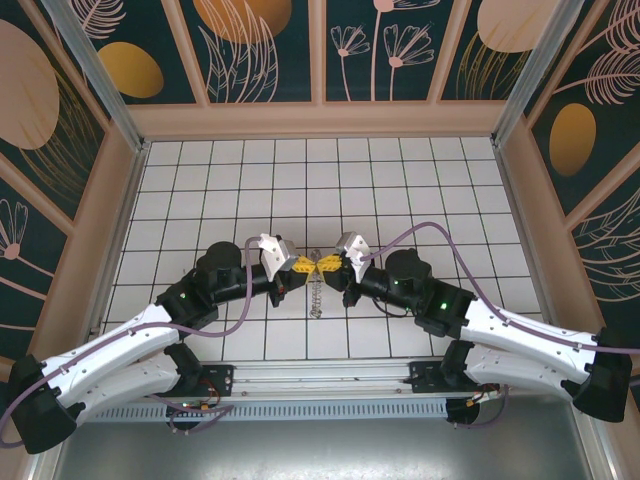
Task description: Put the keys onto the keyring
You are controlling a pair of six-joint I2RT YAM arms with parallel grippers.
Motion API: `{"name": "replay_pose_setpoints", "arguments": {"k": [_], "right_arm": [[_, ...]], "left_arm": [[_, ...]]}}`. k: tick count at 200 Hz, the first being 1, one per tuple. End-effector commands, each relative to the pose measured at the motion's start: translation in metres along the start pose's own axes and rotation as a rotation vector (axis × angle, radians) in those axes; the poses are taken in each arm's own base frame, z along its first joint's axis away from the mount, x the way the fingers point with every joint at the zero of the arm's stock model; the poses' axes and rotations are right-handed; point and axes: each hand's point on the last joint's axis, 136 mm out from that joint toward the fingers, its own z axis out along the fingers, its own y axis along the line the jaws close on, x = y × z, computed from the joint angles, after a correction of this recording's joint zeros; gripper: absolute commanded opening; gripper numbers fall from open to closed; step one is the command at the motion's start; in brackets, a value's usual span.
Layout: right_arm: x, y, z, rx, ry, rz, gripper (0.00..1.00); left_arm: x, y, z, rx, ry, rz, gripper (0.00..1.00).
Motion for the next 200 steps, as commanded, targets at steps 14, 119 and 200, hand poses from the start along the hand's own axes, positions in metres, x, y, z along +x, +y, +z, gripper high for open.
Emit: {"name": "replay_pose_setpoints", "arguments": {"k": [14,119,200], "right_arm": [[-0.040,0.001,-0.011,0.014,-0.157,-0.008,0.00],[-0.041,-0.013,-0.014,0.034,-0.159,0.078,0.00],[-0.027,-0.022,-0.009,0.074,-0.099,0.098,0.00]], "left_arm": [[-0.009,-0.015,0.000,0.070,-0.016,0.032,0.00],[-0.007,-0.019,0.001,0.078,0.000,0.036,0.00],[-0.012,-0.023,-0.002,0.085,-0.014,0.043,0.00]]}}
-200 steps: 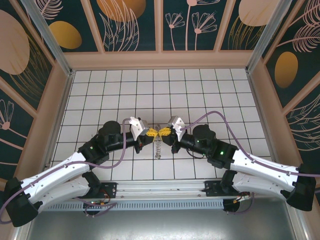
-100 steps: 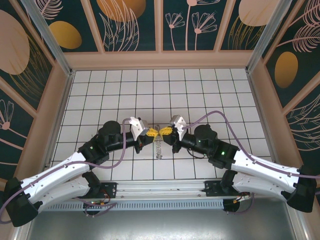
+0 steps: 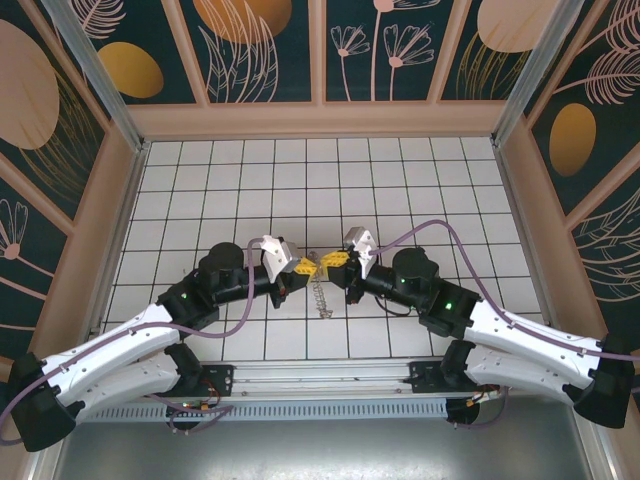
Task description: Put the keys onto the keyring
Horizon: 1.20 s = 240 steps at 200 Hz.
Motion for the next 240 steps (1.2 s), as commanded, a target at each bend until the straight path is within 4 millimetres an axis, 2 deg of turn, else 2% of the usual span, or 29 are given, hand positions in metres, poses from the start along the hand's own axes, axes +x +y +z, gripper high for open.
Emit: {"name": "replay_pose_setpoints", "arguments": {"k": [1,103,184,240], "right_arm": [[-0.019,-0.013,-0.001,0.063,-0.067,0.021,0.00],[-0.003,-0.023,0.006,0.106,-0.002,0.039,0.00],[-0.003,-0.022,0.006,0.087,-0.002,0.050,0.00],[0.008,-0.037,0.009,0.143,0.062,0.095,0.00]], "left_arm": [[-0.014,-0.020,-0.004,0.083,-0.029,0.038,0.00],[-0.023,-0.024,-0.011,0.094,-0.066,0.047,0.00],[-0.025,-0.026,-0.011,0.101,-0.079,0.049,0.00],[-0.027,-0.022,-0.012,0.074,-0.089,0.059,0.00]]}}
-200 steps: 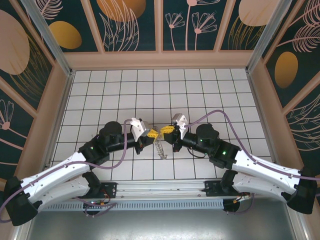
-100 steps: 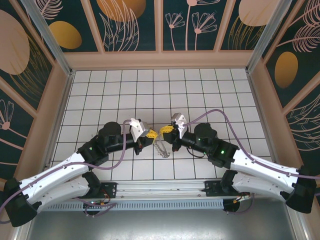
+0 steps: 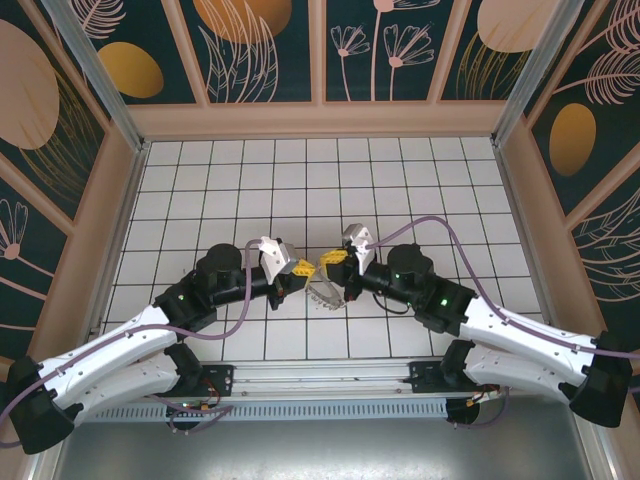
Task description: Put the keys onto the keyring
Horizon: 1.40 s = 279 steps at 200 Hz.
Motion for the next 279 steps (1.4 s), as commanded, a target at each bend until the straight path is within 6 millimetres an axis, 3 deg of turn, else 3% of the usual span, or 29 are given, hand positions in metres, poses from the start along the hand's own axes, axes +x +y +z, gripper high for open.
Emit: {"name": "replay_pose_setpoints", "arguments": {"k": [1,71,133,159,208,249,279], "right_arm": [[-0.003,-0.026,0.001,0.115,0.017,0.040,0.00],[0.007,-0.026,0.003,0.089,0.064,0.070,0.00],[0.006,-0.031,-0.009,0.129,0.054,0.052,0.25],[-0.004,-0.027,-0.017,0.117,0.024,-0.002,0.33],[-0.034,0.020,-0.052,-0.110,-0.163,-0.179,0.36],[-0.029,0.051,-0.055,-0.295,-0.173,-0.244,0.37],[-0.019,0.057,-0.049,-0.346,-0.142,-0.259,0.38]], "left_arm": [[-0.027,-0.020,-0.008,0.076,-0.093,0.059,0.00],[-0.029,-0.011,-0.007,0.024,-0.093,0.073,0.00],[-0.028,-0.005,-0.006,-0.013,-0.073,0.079,0.00],[-0.030,-0.004,-0.007,-0.020,-0.068,0.087,0.00],[-0.038,-0.021,-0.014,0.062,-0.091,0.135,0.00],[-0.045,-0.042,-0.013,0.192,-0.118,0.142,0.00],[-0.050,-0.045,-0.014,0.209,-0.136,0.143,0.00]]}}
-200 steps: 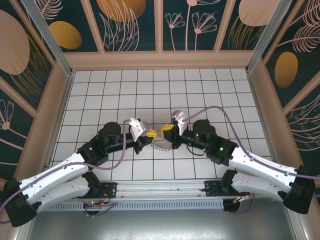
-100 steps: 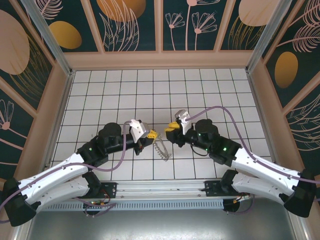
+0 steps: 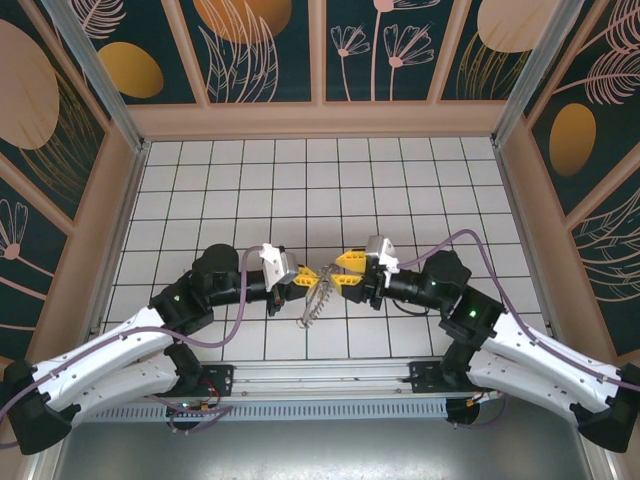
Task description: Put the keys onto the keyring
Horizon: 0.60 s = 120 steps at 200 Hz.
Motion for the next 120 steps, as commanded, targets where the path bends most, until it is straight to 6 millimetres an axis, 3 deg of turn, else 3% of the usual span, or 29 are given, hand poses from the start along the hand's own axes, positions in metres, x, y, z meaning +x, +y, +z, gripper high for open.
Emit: {"name": "replay_pose_setpoints", "arguments": {"k": [1,120], "right_arm": [[0.003,0.017,0.004,-0.104,-0.009,-0.049,0.38],[0.020,0.018,0.006,-0.118,0.019,-0.052,0.35]], "left_arm": [[-0.038,-0.012,-0.004,0.058,-0.110,0.062,0.00],[-0.046,-0.027,-0.010,0.140,-0.160,0.072,0.00]]}}
